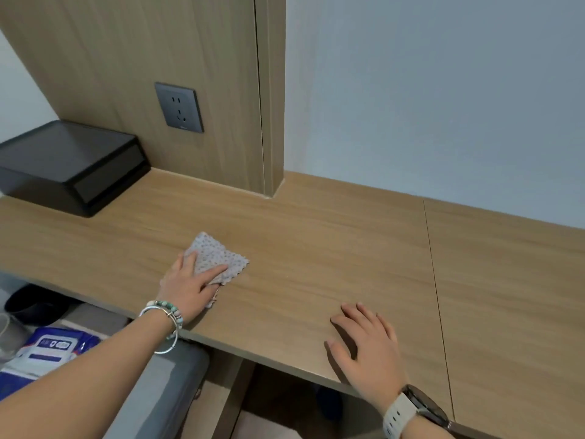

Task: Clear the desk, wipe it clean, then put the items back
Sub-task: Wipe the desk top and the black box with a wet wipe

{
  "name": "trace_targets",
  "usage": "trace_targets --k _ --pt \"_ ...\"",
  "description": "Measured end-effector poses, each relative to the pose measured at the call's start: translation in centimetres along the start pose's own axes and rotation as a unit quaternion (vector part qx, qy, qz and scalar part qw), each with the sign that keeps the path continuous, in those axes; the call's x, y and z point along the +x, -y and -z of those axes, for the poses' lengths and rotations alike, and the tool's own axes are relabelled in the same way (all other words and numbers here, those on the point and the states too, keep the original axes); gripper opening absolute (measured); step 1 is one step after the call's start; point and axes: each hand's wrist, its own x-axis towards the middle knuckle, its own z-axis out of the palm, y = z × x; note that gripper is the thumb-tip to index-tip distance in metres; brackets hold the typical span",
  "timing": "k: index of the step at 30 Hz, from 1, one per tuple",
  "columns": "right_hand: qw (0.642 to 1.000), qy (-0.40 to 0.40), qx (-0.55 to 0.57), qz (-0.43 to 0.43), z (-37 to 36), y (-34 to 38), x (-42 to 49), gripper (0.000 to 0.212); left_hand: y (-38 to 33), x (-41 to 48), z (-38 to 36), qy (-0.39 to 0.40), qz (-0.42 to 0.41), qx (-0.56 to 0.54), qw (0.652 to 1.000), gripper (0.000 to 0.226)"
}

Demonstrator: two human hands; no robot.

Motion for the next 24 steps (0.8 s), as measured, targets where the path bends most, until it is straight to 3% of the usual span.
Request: trace_targets --k 3,5,6,9,11,13,15,18,21,24 --pt "1.0 -0.009 0.015 0.001 0.0 0.0 0.1 0.096 -1.6 -1.1 -1.2 0.012 0.002 0.042 0.999 0.054" --pt "1.0 -0.004 0.017 0.004 0.1 0.0 0.0 0.11 -3.7 -3.1 -1.3 0.009 -0.057 0.048 0.997 0.056" --pt "1.0 -0.002 0.016 0.004 0.2 0.0 -0.1 0.106 -4.9 -4.5 -1.4 0.004 -0.11 0.026 0.994 0.055" --pt "0.998 -0.01 0.056 0.002 0.5 0.1 -0.2 0.083 -8.2 -9.1 -1.9 0.026 -0.304 -0.041 0.951 0.056" --pt "0.996 -0.016 0.089 0.002 0.7 0.1 -0.6 0.063 -8.7 -10.8 -1.5 0.085 -0.358 -0.053 0.929 0.051" --pt "0.992 -0.025 0.12 -0.001 0.8 -0.1 -0.9 0.04 -7.5 -10.5 -0.7 0.033 -0.362 -0.06 0.93 0.048" --pt "0.991 -0.034 0.131 0.0 0.7 -0.1 -0.9 0.034 -5.4 -8.9 0.7 -0.111 -0.311 -0.094 0.939 0.051" --pt "0.992 -0.033 0.121 -0.006 0.6 0.0 -0.9 0.032 -1.6 -5.4 2.9 -0.213 -0.083 -0.138 0.964 0.053" --pt "0.992 -0.035 0.122 -0.013 0.4 -0.1 -0.8 0.032 2.0 -2.3 3.0 -0.216 0.071 -0.164 0.96 0.053" --pt "0.991 -0.046 0.121 -0.019 0.3 0.0 -0.7 0.032 3.7 -0.4 1.0 -0.159 0.181 -0.218 0.946 0.052"
